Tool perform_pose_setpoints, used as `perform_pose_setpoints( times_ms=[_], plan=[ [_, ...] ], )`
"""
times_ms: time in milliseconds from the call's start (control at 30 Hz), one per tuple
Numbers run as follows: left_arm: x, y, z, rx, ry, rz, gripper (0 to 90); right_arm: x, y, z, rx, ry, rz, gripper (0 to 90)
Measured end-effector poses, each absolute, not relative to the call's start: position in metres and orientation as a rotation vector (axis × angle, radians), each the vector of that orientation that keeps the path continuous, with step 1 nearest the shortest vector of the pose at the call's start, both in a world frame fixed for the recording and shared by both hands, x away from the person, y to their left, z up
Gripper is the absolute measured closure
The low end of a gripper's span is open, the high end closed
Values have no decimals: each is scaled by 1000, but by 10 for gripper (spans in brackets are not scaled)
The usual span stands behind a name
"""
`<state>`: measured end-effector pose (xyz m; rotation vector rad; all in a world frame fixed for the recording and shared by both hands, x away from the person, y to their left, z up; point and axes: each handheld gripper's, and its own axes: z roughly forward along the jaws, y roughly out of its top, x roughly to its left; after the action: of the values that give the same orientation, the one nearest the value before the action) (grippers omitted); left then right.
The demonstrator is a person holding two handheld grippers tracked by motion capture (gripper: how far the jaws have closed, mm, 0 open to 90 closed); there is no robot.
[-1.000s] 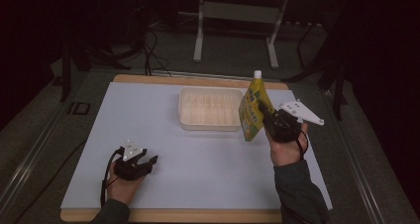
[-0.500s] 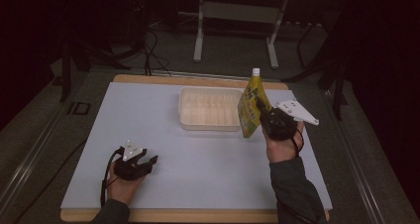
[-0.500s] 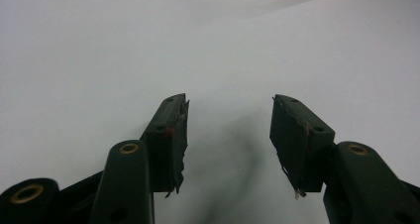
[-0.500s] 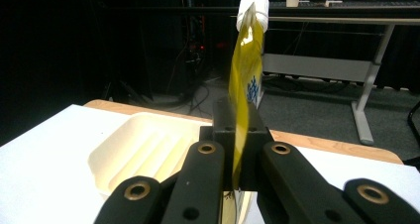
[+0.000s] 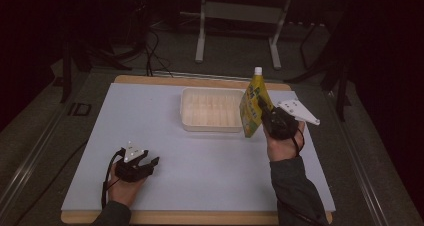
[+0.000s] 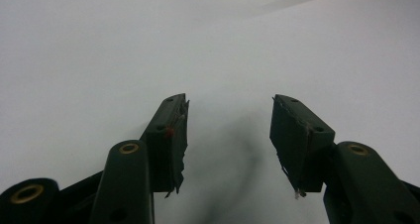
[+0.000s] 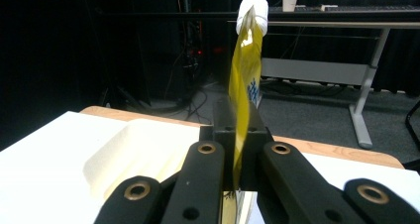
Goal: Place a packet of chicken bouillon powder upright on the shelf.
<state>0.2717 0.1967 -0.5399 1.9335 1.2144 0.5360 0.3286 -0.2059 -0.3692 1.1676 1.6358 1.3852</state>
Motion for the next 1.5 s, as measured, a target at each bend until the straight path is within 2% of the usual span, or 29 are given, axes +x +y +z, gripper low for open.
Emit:
perform_pose_setpoints(
  times_ms=[1167,1500],
  plan=[
    [272,197,-540,1931,1212,533,485,361,-193,-377,1185,1539,1416,900],
    [271,197,-540,1925,1211,533,484,374,-186,-390,1175,1513,1403,900]
  ],
)
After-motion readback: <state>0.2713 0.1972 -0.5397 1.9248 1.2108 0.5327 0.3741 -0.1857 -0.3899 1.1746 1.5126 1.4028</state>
